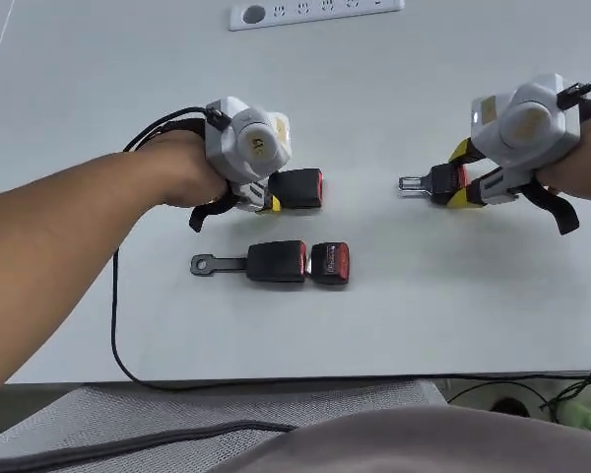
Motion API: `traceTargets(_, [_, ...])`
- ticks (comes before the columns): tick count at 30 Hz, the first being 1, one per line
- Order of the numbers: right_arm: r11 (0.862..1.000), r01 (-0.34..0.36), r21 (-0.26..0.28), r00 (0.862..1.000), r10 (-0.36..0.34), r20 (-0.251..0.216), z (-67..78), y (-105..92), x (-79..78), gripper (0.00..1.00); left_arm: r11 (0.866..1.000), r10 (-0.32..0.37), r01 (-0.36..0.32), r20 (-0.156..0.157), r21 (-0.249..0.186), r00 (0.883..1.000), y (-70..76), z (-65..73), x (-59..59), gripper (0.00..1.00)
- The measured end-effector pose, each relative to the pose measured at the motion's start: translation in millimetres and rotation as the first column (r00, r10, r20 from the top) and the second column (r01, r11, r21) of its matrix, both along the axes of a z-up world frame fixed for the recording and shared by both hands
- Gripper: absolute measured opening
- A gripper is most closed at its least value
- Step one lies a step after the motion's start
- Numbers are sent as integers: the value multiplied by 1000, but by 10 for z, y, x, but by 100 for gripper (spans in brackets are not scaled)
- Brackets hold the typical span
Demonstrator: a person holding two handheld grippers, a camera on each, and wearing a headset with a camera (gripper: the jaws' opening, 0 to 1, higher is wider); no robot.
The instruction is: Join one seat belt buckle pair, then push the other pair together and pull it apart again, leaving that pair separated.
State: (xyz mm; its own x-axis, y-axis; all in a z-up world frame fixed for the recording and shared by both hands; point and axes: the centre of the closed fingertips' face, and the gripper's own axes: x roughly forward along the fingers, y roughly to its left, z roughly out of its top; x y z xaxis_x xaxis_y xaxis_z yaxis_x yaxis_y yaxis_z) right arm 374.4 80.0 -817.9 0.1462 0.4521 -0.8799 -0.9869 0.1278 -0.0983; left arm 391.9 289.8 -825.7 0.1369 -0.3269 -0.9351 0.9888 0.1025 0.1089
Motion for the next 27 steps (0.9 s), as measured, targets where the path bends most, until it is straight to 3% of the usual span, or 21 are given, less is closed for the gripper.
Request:
traceTargets(9, [1000, 11, 0, 1000, -11, 6, 8, 107, -10, 32, 1000, 14, -14, -8, -6, 1000, 21, -62, 0, 31])
traceTargets(27, [999, -7, 51, 999, 5, 32, 22, 835, 19, 31, 1000, 4, -4, -19, 0, 1000, 24, -57, -14, 31])
